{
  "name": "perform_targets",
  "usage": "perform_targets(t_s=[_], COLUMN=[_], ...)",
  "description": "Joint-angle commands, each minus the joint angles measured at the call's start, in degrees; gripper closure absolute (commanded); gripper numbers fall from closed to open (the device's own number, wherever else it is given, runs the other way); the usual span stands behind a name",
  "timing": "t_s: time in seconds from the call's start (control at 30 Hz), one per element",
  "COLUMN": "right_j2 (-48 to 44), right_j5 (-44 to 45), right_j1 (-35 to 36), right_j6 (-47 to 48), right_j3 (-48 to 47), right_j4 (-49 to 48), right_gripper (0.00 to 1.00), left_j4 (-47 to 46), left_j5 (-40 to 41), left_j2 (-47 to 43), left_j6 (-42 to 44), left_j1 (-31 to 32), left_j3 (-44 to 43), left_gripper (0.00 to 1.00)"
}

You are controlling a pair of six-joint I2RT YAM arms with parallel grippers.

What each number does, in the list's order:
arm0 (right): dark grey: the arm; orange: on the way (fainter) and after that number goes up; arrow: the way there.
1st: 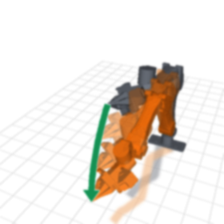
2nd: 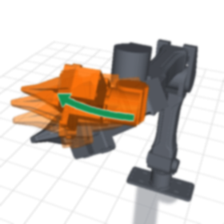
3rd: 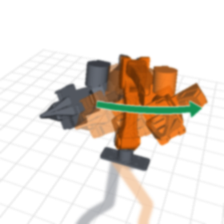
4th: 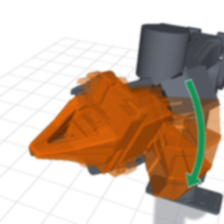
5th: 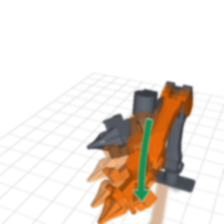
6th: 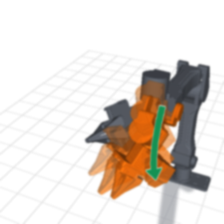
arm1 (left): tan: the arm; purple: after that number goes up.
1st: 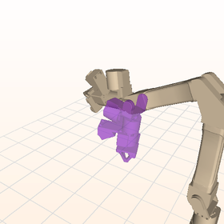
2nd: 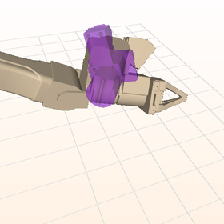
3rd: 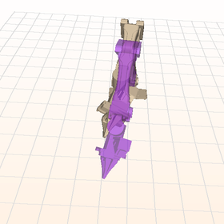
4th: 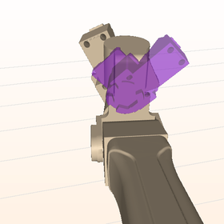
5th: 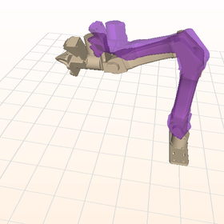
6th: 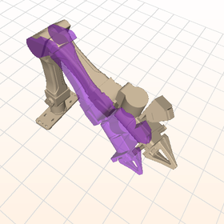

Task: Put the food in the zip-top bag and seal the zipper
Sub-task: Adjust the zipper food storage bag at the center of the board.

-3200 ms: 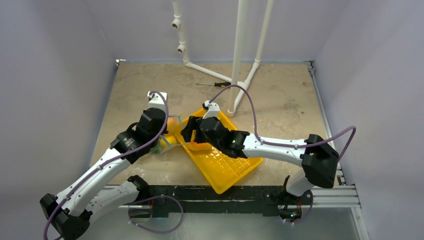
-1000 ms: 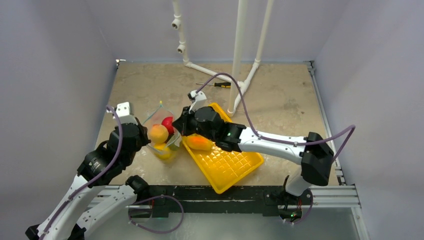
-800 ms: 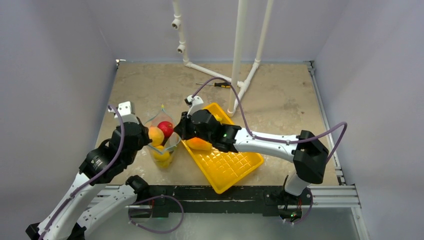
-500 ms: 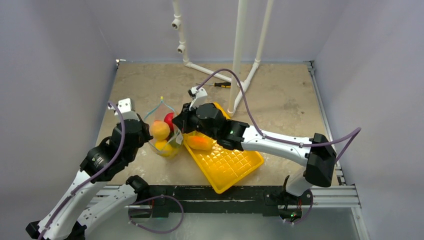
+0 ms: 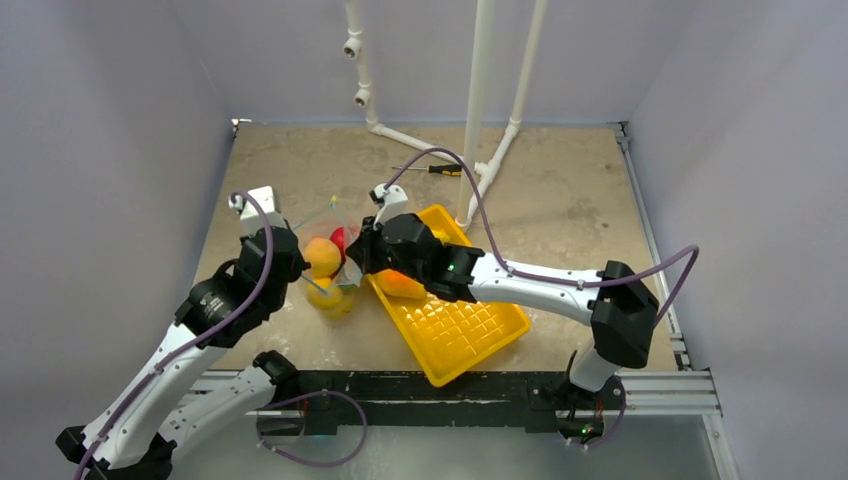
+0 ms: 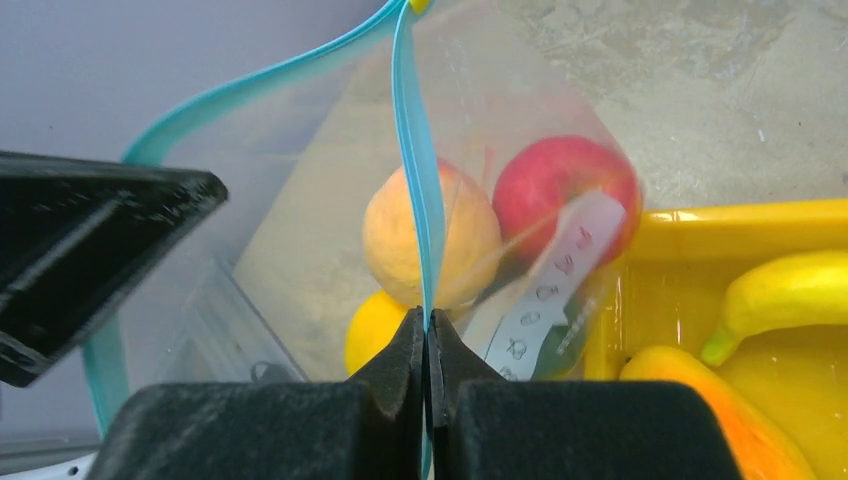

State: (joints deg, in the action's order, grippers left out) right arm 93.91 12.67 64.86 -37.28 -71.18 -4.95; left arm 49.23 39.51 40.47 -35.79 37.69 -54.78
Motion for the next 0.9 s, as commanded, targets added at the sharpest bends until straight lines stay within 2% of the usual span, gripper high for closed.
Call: perform_targets(t_s=[0.0,0.23,0.53,0.87], right_j2=[-0.7,3.7,10.8,10.7], right_j5=[1.4,0.6,-3.0,-1.4], right_j1=[0.3,0.2,0.2,0.2], right_j6=[1.9,2.6,-0.7,-1.6], right_j3=[-5.7,-9.8,-5.6,-3.0], right_j4=[-1.7,-2.4,-6.4,-6.0], right_gripper=[1.00,1.00,1.00,1.00], left_j4=[-2.9,-6.5,-12.0,-14.9], left_j5=[7.6,12.4,9.6,6.2], left_j2=[2.2,4.4,5.7,4.7], left_j6=[5.2,10.2,12.6,14.9], left_j1=[0.3,0.4,0.3,0.3], left_j3=[-7.0,-8.0,-1.0,3.3], left_gripper=[1.00,1.00,1.00,1.00])
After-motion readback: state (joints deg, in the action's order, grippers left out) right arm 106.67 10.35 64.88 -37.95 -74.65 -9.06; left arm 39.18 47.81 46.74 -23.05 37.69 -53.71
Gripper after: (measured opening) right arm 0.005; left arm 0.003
